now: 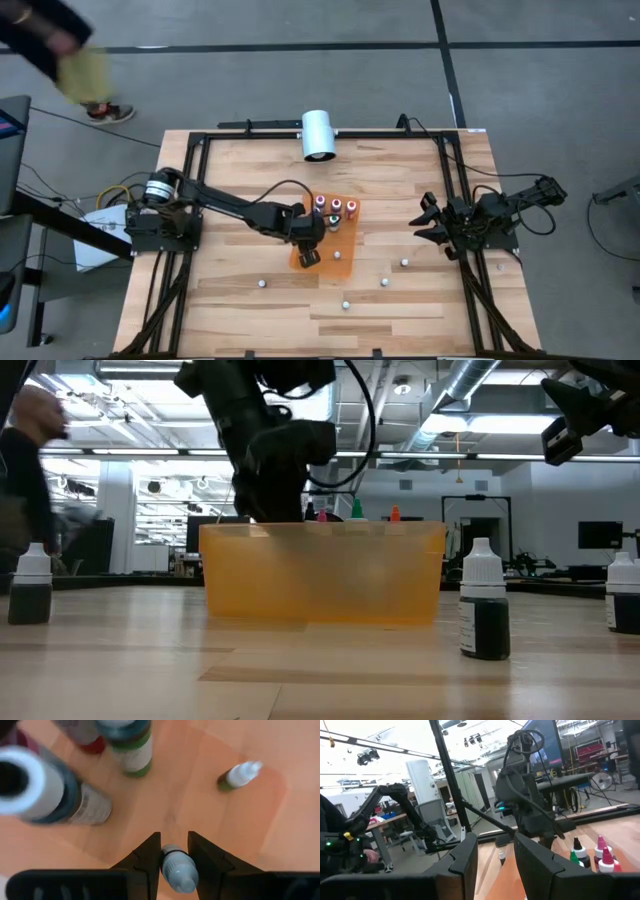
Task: Pick & Place food coloring
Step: Put the top small black food coloring bottle into the orange bin, then put the small black food coloring bottle into the orange bin
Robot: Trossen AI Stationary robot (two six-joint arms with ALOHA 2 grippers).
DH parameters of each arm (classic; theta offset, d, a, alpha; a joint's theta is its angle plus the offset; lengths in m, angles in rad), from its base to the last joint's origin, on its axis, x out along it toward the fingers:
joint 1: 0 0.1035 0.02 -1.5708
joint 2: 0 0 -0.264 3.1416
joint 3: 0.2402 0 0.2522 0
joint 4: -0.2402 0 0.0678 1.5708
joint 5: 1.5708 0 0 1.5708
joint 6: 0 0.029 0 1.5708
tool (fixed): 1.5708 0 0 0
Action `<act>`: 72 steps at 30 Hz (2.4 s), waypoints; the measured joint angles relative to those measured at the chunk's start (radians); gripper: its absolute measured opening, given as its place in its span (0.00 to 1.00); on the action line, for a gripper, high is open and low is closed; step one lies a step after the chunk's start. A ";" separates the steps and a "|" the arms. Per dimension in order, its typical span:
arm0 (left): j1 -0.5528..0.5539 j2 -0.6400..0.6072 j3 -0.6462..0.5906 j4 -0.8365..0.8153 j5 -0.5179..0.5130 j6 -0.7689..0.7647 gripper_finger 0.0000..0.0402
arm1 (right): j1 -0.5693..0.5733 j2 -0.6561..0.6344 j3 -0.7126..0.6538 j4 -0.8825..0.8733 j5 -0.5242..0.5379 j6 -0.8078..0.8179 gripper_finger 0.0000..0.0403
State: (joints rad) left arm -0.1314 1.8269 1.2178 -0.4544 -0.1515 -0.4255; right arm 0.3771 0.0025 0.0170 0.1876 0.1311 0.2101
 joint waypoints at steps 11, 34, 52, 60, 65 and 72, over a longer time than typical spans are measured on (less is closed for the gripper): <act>-0.003 0.073 0.000 0.003 -0.017 -0.050 0.21 | 0.000 0.000 0.000 0.000 0.000 0.001 0.29; -0.003 0.073 0.000 -0.004 -0.036 -0.110 0.21 | 0.000 0.000 0.000 -0.004 0.000 0.000 0.29; -0.003 0.073 0.013 -0.011 -0.005 -0.091 0.31 | 0.000 0.000 0.000 -0.003 0.000 0.000 0.29; -0.002 0.072 0.013 -0.011 0.000 -0.092 0.36 | 0.000 0.000 0.000 -0.003 0.000 0.001 0.29; 0.014 0.031 0.013 -0.025 0.072 -0.114 0.36 | 0.000 0.000 0.000 0.000 0.000 0.001 0.29; 0.026 -0.103 0.015 -0.132 0.136 -0.199 0.36 | 0.000 0.000 0.000 0.000 0.000 0.001 0.29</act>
State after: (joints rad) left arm -0.1056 1.7235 1.2324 -0.5861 -0.0158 -0.6242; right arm 0.3771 0.0025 0.0170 0.1880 0.1307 0.2109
